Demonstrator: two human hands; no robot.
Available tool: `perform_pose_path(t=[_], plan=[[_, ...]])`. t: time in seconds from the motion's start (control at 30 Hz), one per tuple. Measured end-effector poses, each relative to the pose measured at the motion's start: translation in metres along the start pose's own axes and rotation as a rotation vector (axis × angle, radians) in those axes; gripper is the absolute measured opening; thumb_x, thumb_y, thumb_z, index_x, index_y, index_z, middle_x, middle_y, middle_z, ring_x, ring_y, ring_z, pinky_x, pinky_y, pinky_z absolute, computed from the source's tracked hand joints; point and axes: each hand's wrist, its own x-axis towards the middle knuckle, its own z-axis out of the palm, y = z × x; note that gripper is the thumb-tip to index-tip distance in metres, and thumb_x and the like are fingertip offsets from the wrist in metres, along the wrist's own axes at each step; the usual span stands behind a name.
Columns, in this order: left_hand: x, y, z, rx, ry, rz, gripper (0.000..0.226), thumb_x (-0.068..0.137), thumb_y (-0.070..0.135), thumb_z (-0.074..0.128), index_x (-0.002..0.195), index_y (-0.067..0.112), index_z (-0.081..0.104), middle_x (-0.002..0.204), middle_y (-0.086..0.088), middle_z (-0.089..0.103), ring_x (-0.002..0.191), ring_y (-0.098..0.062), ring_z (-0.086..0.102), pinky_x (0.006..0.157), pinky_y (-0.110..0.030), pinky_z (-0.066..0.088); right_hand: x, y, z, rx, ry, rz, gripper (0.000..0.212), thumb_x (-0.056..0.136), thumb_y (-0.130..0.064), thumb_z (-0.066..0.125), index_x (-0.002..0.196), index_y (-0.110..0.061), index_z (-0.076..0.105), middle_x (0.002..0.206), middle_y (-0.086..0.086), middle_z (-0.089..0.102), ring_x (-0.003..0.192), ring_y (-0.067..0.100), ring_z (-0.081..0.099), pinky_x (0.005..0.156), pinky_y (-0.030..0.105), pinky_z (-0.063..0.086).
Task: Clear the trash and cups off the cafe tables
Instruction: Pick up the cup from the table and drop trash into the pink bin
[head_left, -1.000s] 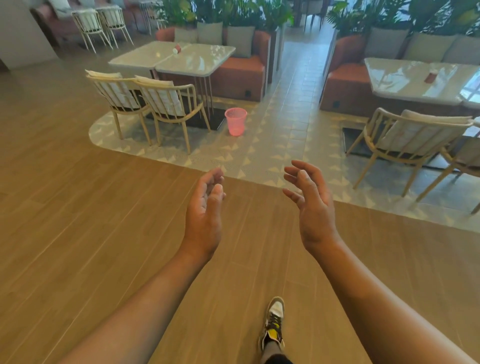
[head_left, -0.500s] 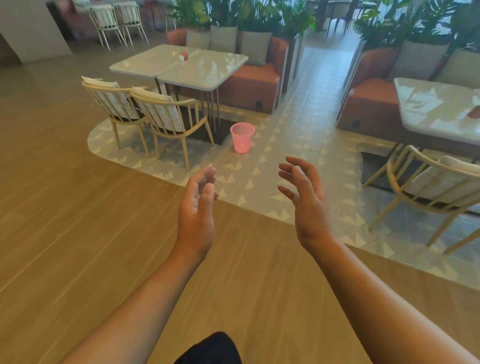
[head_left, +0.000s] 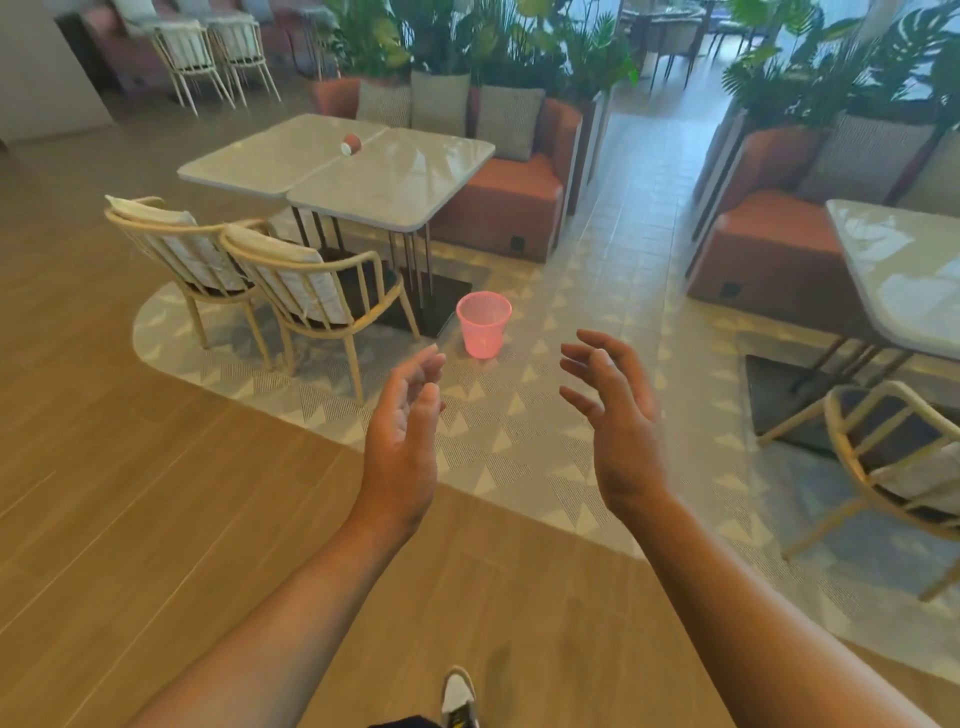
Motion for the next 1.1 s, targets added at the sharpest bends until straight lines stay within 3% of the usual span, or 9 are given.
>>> perform_pose_path(t=[0.13, 0.3, 0.53, 0.7, 0.87, 1.1], plan=[[0.082, -0.015, 0.008, 0.005, -0.012, -0.027, 0.047, 0.092, 0.057, 0.046, 0.134, 0.039, 0.058, 0.137, 0.013, 0.064, 0.129, 0.001, 0.059, 0.107, -0.027, 0.051, 0.078, 0.011, 0.022, 0.026, 0.008, 0.010, 0.049, 0.090, -0.060, 0.055, 0.127, -0.030, 0.068, 0.125, -0.004, 0.073, 0.119, 0.011, 0.069, 0.096, 0.035, 0.058], [0.177, -0.046, 0.023, 0.007, 0.004, -0.033, 0.049, 0.091, 0.058, 0.047, 0.134, 0.037, 0.058, 0.131, 0.023, 0.066, 0.128, 0.001, 0.060, 0.106, -0.029, 0.050, 0.177, 0.034, 0.041, 0.039, -0.006, 0.019, 0.051, 0.088, -0.061, 0.055, 0.126, -0.030, 0.068, 0.126, -0.003, 0.073, 0.119, 0.012, 0.070, 0.090, 0.032, 0.058], [0.322, -0.105, 0.063, 0.059, 0.077, -0.032, 0.057, 0.093, 0.058, 0.045, 0.140, 0.029, 0.057, 0.141, 0.010, 0.064, 0.132, -0.001, 0.058, 0.113, -0.036, 0.049, 0.340, 0.088, 0.058, 0.056, -0.077, 0.036, 0.042, 0.094, -0.055, 0.054, 0.125, -0.031, 0.069, 0.120, -0.005, 0.074, 0.116, 0.012, 0.071, 0.087, 0.028, 0.060], [0.439, -0.124, 0.100, 0.083, 0.181, -0.025, 0.052, 0.094, 0.057, 0.045, 0.138, 0.033, 0.058, 0.139, 0.013, 0.064, 0.132, -0.002, 0.059, 0.111, -0.033, 0.051, 0.479, 0.102, 0.070, 0.054, -0.177, 0.032, 0.032, 0.098, -0.054, 0.053, 0.121, -0.039, 0.069, 0.118, -0.010, 0.074, 0.116, 0.010, 0.071, 0.086, 0.019, 0.058], [0.539, -0.141, 0.131, 0.083, 0.256, -0.025, 0.037, 0.103, 0.042, 0.043, 0.136, 0.036, 0.057, 0.135, 0.017, 0.064, 0.130, 0.002, 0.058, 0.104, -0.019, 0.051, 0.599, 0.108, 0.085, 0.060, -0.254, 0.021, 0.034, 0.098, -0.054, 0.052, 0.121, -0.037, 0.069, 0.119, -0.006, 0.073, 0.118, 0.013, 0.070, 0.089, 0.027, 0.061], [0.670, -0.187, 0.164, 0.077, 0.310, -0.011, 0.030, 0.104, 0.040, 0.043, 0.129, 0.040, 0.059, 0.132, 0.016, 0.065, 0.130, -0.003, 0.059, 0.103, -0.025, 0.054, 0.735, 0.137, 0.103, 0.026, -0.295, 0.029, 0.031, 0.102, -0.046, 0.048, 0.123, -0.036, 0.067, 0.118, -0.013, 0.073, 0.117, 0.008, 0.069, 0.094, 0.029, 0.060]])
